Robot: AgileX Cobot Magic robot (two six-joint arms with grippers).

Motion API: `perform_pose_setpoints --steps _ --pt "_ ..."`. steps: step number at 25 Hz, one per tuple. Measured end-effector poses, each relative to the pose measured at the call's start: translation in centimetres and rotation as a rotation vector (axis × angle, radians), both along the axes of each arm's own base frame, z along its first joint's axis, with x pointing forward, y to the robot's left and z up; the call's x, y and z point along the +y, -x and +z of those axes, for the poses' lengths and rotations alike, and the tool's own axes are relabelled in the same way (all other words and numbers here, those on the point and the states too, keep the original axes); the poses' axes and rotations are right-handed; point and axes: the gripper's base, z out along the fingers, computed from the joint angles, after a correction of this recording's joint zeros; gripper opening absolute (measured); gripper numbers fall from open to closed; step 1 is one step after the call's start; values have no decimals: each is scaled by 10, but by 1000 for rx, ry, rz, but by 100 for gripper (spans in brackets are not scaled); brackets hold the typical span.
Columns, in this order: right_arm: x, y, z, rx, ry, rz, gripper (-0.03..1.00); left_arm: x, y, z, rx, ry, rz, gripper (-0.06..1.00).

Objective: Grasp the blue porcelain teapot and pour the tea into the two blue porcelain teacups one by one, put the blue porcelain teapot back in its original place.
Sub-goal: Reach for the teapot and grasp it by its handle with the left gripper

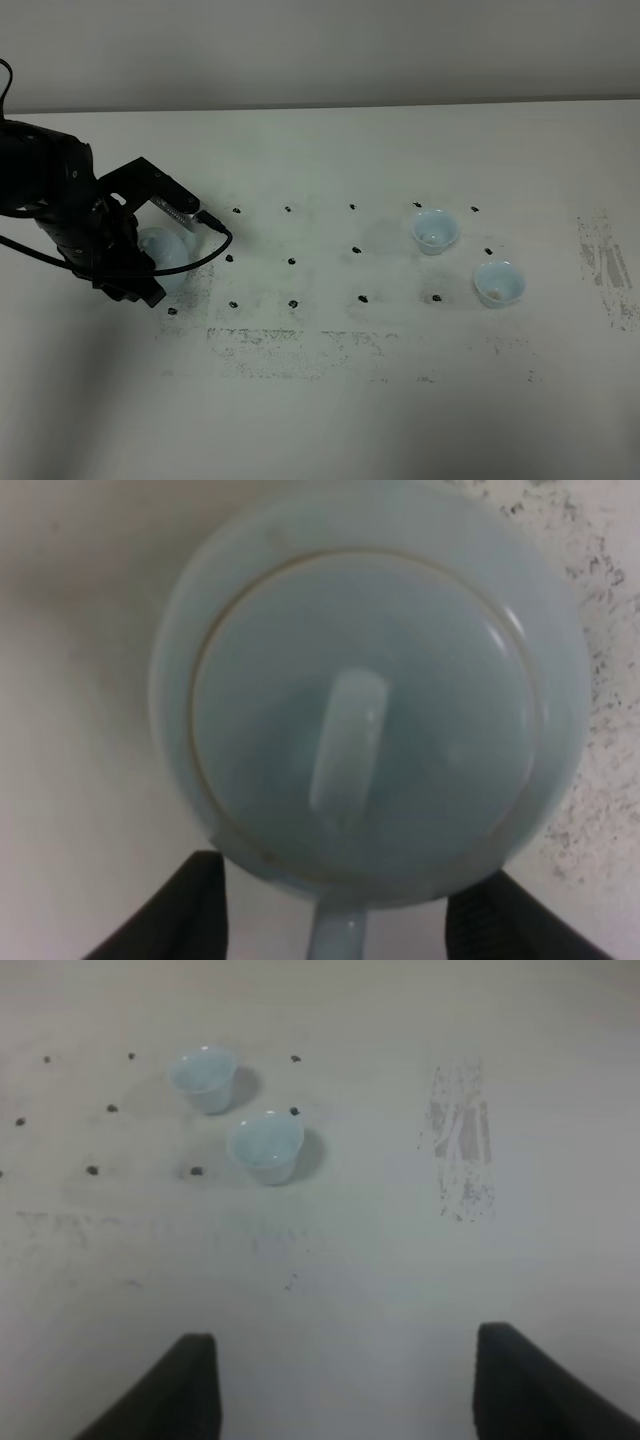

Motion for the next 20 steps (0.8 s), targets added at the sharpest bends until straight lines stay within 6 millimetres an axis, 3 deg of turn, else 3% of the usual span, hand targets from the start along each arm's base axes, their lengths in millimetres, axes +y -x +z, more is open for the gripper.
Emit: perform_pose_setpoints --steps 20 --pt "0 0 0 0 0 0 52 0 1 -3 21 -6 0 47"
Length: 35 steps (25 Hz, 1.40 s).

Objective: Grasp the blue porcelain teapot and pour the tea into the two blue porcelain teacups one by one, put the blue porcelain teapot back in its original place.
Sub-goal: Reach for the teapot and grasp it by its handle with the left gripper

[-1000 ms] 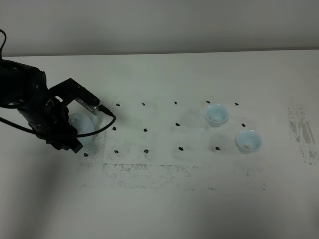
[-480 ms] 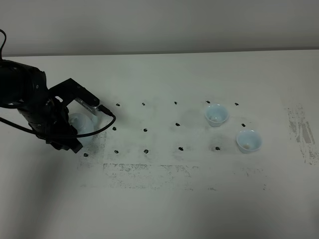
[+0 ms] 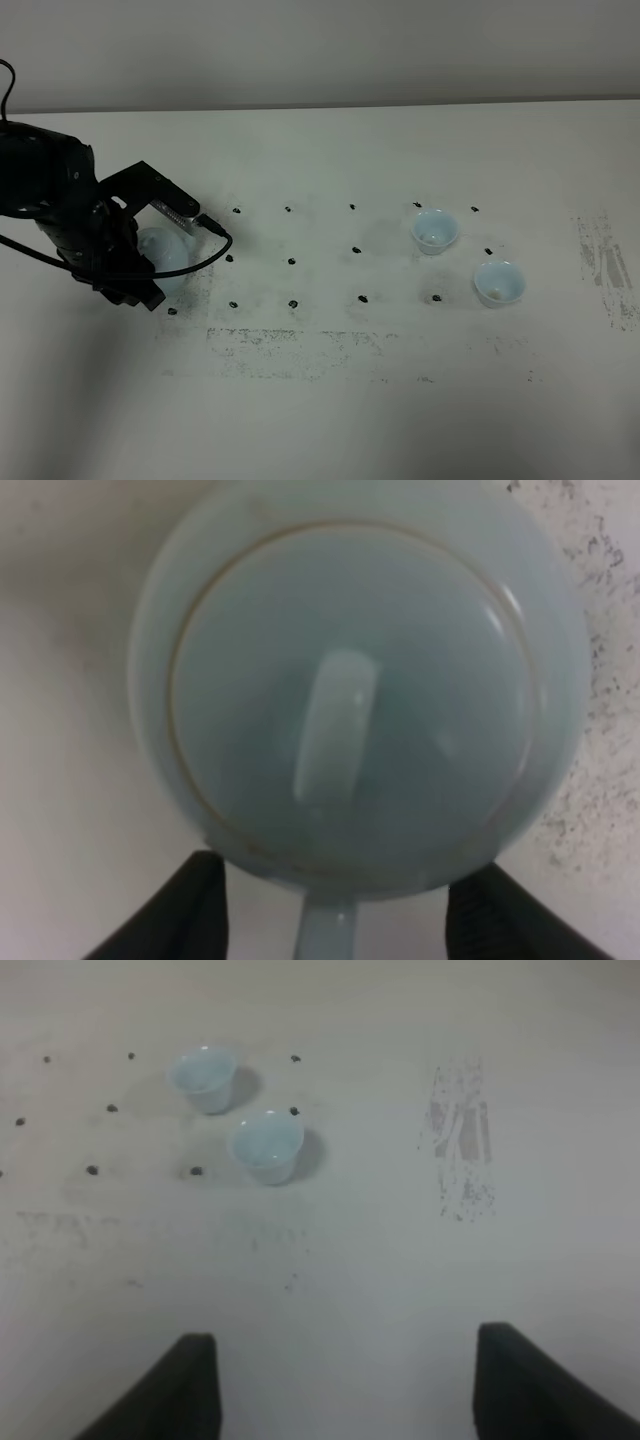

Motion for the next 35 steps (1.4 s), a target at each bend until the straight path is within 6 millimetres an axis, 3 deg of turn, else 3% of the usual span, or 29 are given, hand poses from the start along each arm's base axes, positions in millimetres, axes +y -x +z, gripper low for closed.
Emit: perform_pose_setpoints --steps 12,20,30,35 --pt "0 0 0 0 0 0 52 0 0 0 1 -4 -25 45" --pt "0 0 0 0 0 0 52 0 0 0 1 -5 -26 31" --pt "0 0 0 0 0 0 52 0 0 0 1 -5 -28 26" --pt "0 0 0 0 0 0 52 0 0 0 2 -9 -30 13"
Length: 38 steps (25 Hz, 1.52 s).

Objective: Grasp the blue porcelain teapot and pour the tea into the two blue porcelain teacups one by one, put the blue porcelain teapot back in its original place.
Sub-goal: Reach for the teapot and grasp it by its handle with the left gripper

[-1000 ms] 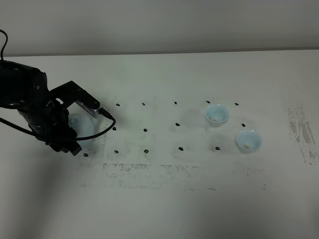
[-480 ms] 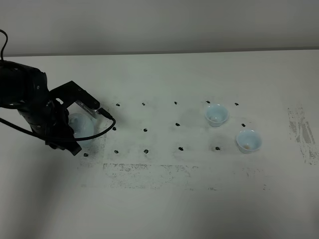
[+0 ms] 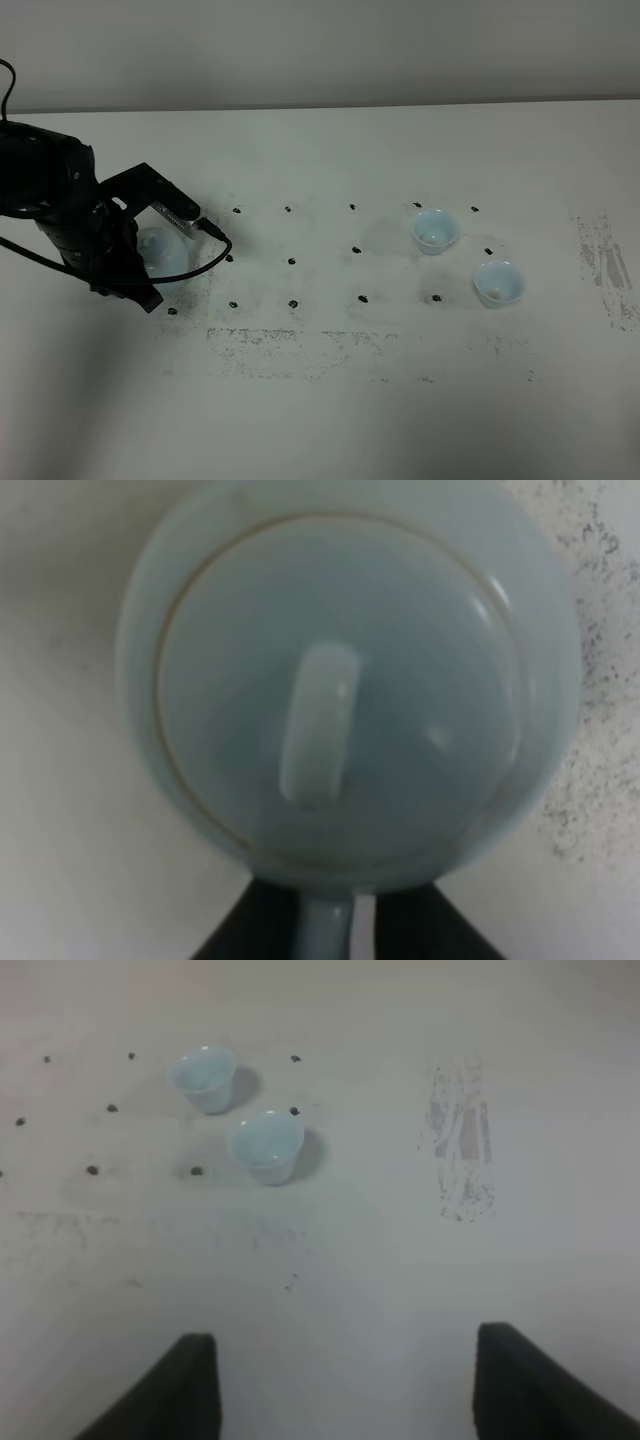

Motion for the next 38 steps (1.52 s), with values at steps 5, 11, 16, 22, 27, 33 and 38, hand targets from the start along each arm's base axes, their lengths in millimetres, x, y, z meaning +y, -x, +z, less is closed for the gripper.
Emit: perform_pose_setpoints --steps 5,11,16,22,27,33,38 --pt "0 0 0 0 0 0 52 0 0 0 4 -6 -4 6" --pt "0 0 0 0 0 0 52 0 0 0 4 -6 -5 6" --pt "0 0 0 0 0 0 52 0 0 0 4 -6 -5 6" --pt "0 0 0 0 0 0 52 -1 -1 4 -26 8 14 6" --pt "0 0 0 0 0 0 52 -1 -1 14 -66 26 23 4" --pt "0 0 0 0 0 0 52 -3 -1 16 -73 30 27 4" --pt "0 0 0 0 0 0 52 -8 -3 17 -111 44 21 4"
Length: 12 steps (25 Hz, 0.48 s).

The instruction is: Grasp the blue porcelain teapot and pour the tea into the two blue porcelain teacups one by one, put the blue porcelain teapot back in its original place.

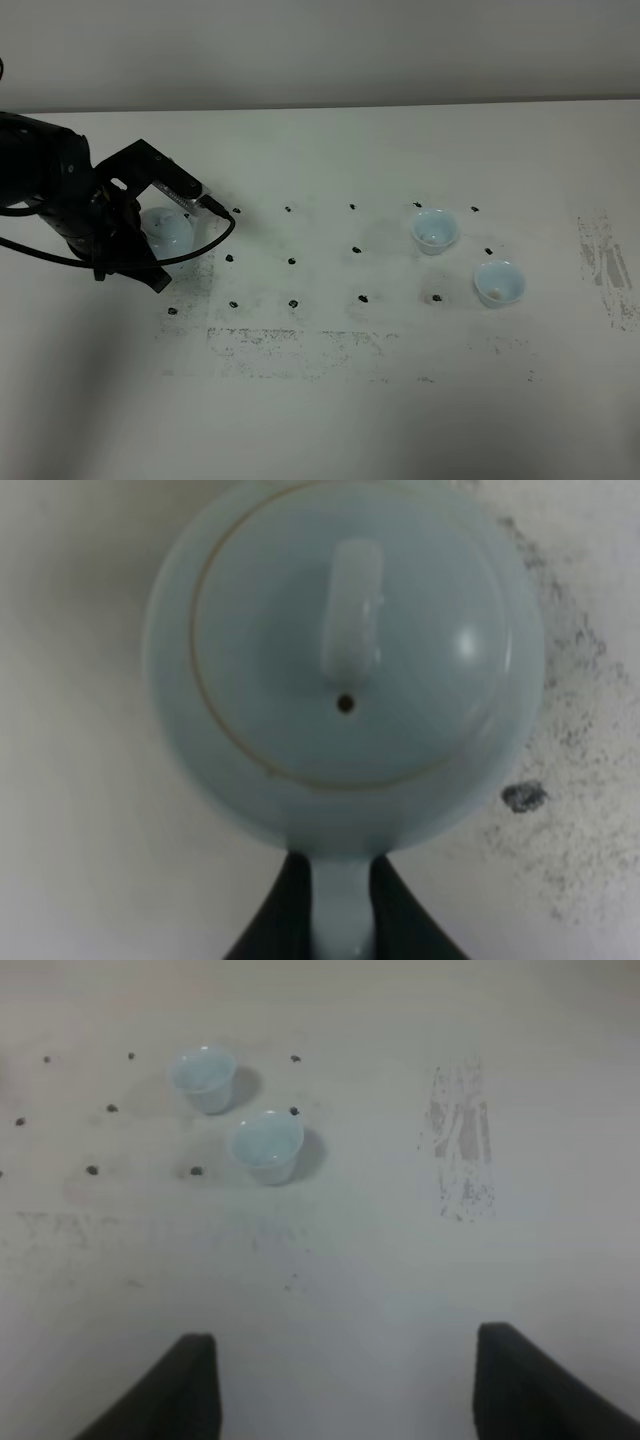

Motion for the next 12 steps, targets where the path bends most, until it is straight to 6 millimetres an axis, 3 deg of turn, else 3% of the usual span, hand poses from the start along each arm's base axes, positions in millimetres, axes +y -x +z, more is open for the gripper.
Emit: perform_pose_setpoints --steps 5,12 --pt "0 0 0 0 0 0 52 -5 -1 10 -60 19 -14 4" --pt "0 0 0 0 0 0 52 -7 1 41 -185 33 -77 4"
